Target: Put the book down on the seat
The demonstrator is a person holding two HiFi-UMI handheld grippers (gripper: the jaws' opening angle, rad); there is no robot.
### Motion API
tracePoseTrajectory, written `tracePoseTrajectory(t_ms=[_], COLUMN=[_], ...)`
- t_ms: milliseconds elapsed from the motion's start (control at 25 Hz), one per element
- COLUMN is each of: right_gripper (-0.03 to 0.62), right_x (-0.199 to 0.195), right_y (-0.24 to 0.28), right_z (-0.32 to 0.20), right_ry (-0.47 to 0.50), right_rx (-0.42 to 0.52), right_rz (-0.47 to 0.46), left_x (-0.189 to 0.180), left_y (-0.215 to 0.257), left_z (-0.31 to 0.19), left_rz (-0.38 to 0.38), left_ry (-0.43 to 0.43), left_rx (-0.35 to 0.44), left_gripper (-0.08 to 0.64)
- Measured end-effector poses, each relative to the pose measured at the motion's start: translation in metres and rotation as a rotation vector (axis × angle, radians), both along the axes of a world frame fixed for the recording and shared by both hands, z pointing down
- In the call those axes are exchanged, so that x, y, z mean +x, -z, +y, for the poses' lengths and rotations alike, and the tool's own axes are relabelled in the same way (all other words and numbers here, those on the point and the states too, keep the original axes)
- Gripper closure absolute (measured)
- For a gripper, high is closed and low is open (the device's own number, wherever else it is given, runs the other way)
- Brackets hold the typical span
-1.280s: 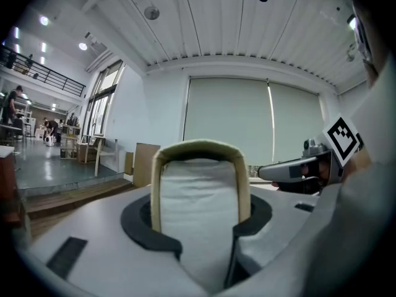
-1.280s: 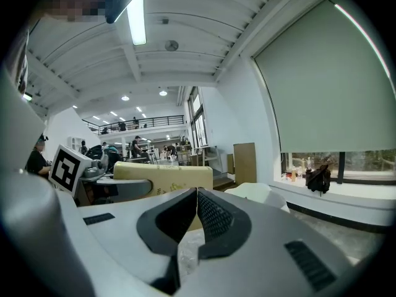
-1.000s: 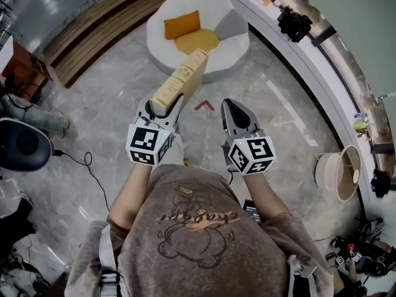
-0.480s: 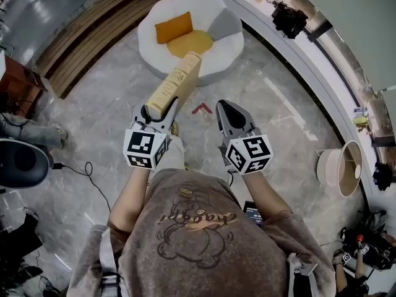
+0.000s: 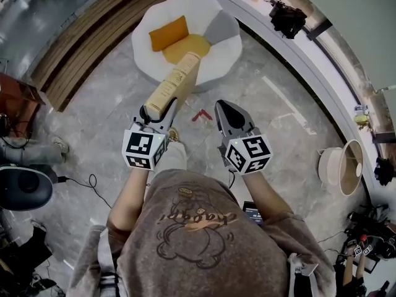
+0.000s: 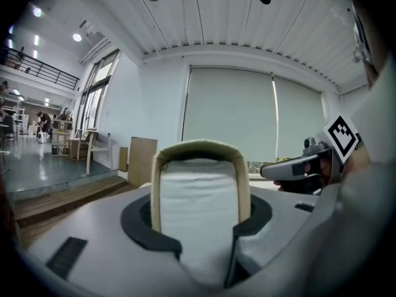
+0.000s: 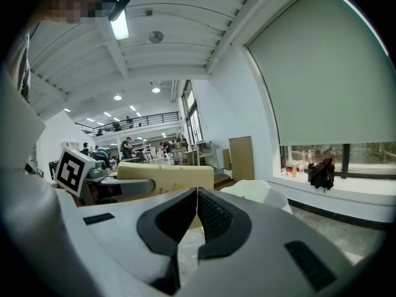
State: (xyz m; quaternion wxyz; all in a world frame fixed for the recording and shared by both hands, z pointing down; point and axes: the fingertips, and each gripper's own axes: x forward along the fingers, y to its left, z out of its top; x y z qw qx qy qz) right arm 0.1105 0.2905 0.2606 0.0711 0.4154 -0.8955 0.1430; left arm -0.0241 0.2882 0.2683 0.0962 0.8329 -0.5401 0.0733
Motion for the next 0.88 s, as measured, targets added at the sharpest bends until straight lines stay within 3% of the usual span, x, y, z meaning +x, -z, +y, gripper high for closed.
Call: tracePoseTrajectory(t_ms=[880], right_gripper=[0.572], right_x=[-0.06], right_y=[0.008], right_z=[-0.156], right_ry=[-0.119], right_rx=[-0.014], right_rz=[0.004], left_x=[-0.062], left_y=[0.002], left_z=[-0.169], left_rz=[0.008], left_ry=[-0.109], left_rx=[-0.016], left_gripper=[0.354])
